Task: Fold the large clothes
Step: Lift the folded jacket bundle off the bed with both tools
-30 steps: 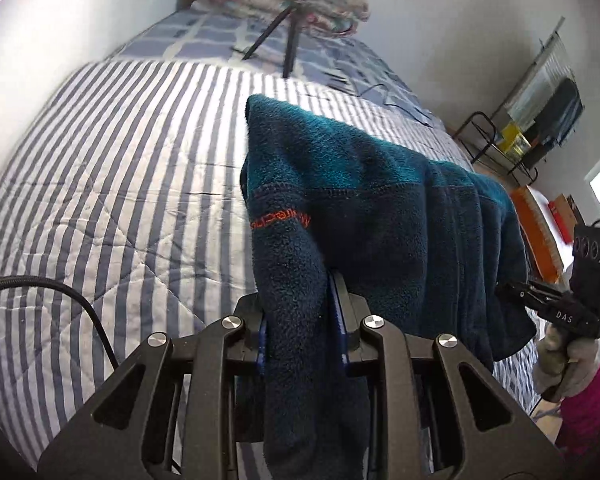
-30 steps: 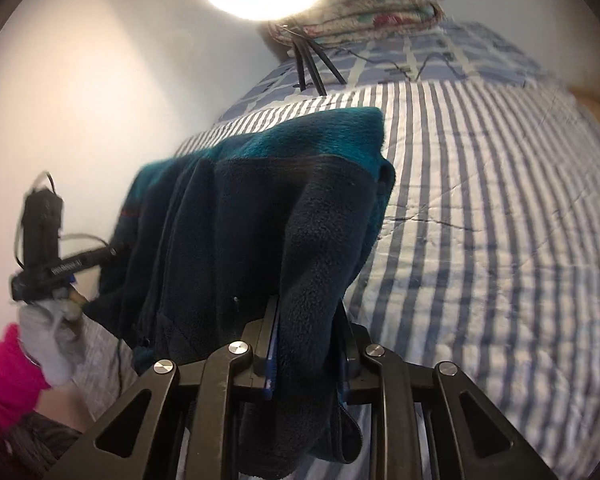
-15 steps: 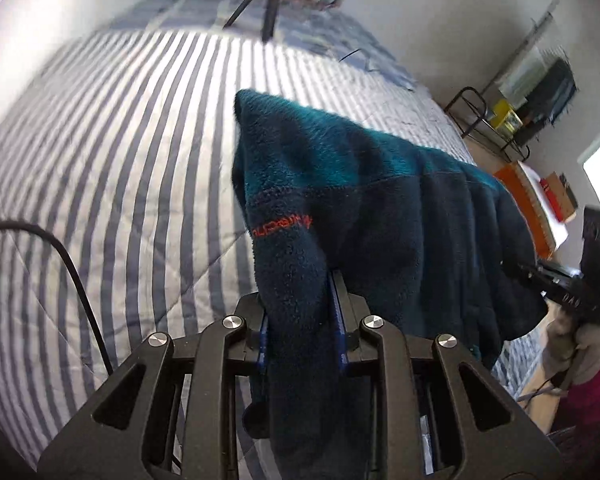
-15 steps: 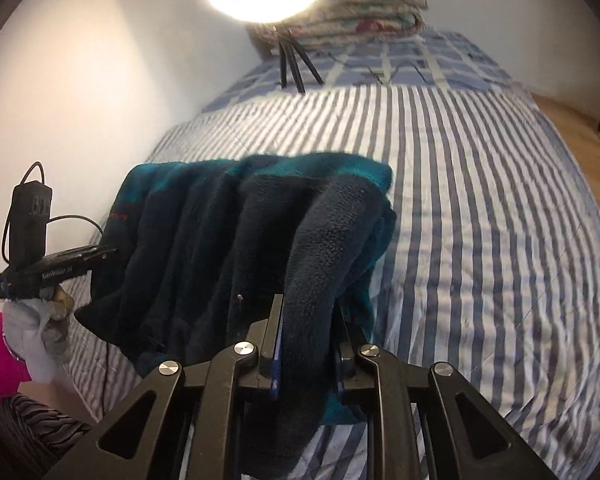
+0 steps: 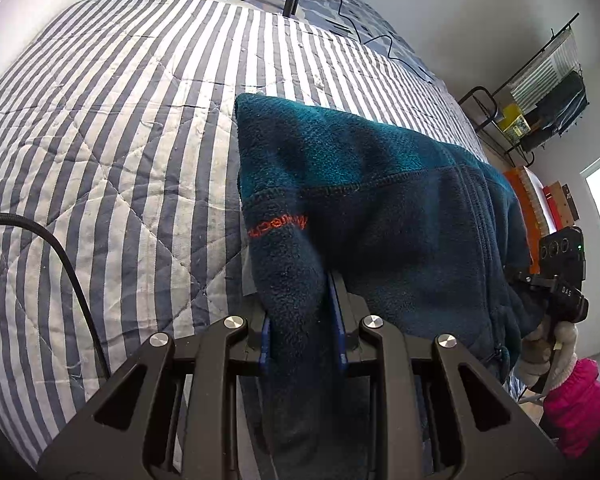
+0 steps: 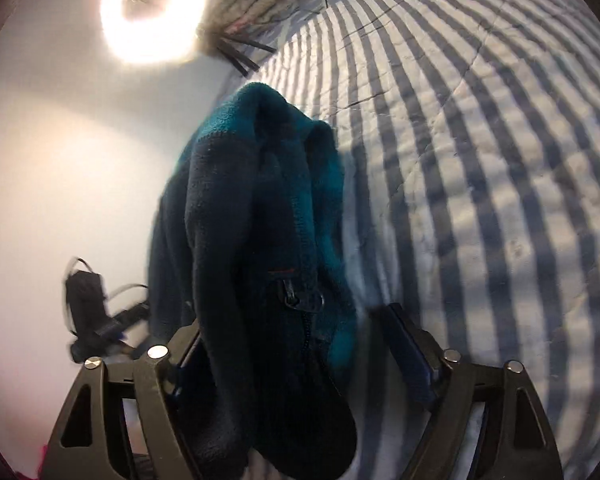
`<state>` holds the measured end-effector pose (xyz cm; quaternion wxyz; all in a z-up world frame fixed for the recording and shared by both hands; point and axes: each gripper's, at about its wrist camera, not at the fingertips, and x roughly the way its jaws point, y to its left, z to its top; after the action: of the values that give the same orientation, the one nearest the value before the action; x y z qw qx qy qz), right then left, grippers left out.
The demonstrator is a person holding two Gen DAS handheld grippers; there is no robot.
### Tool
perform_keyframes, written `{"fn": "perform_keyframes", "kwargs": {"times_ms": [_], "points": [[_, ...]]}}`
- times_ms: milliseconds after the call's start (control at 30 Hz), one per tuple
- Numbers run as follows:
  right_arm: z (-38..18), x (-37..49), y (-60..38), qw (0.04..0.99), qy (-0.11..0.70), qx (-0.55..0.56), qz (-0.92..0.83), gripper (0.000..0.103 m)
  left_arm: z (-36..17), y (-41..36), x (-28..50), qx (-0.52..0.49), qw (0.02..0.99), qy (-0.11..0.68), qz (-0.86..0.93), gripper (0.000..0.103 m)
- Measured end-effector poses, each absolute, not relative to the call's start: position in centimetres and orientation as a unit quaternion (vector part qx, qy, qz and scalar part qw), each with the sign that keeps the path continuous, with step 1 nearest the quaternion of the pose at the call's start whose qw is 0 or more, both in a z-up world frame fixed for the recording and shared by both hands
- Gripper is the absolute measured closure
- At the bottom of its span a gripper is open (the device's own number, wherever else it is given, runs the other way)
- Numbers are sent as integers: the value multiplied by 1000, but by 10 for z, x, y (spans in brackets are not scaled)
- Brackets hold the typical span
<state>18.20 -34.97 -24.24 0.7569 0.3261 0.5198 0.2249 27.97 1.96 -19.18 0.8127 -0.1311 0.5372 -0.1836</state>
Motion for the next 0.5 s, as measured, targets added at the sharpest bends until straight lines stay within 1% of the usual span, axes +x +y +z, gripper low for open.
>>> {"fn": "perform_keyframes", "kwargs": {"times_ms": [33, 67, 100, 133, 200, 300, 500], "points": [[-241, 184, -346, 752, 521, 324, 240, 47, -191, 18, 279, -126, 815, 536, -182, 81], [-237, 184, -343, 753, 520, 321, 246, 59, -190, 17, 281, -122, 816, 535, -181, 81], [-230, 183, -339, 761, 518, 305, 243, 65, -188, 15, 280, -115, 820, 532, -178, 81], [-221, 182, -332, 775, 519, 273, 237, 67, -184, 12, 278, -106, 825, 528, -175, 82], [-205, 180, -319, 796, 519, 218, 224, 76, -176, 5, 274, -89, 834, 517, -172, 86], [-174, 174, -298, 828, 506, 146, 194, 79, -159, -1, 266, -72, 847, 497, -174, 87], [-125, 159, -259, 866, 470, 34, 167, 81, -141, 2, 258, -72, 855, 484, -171, 88]]}}
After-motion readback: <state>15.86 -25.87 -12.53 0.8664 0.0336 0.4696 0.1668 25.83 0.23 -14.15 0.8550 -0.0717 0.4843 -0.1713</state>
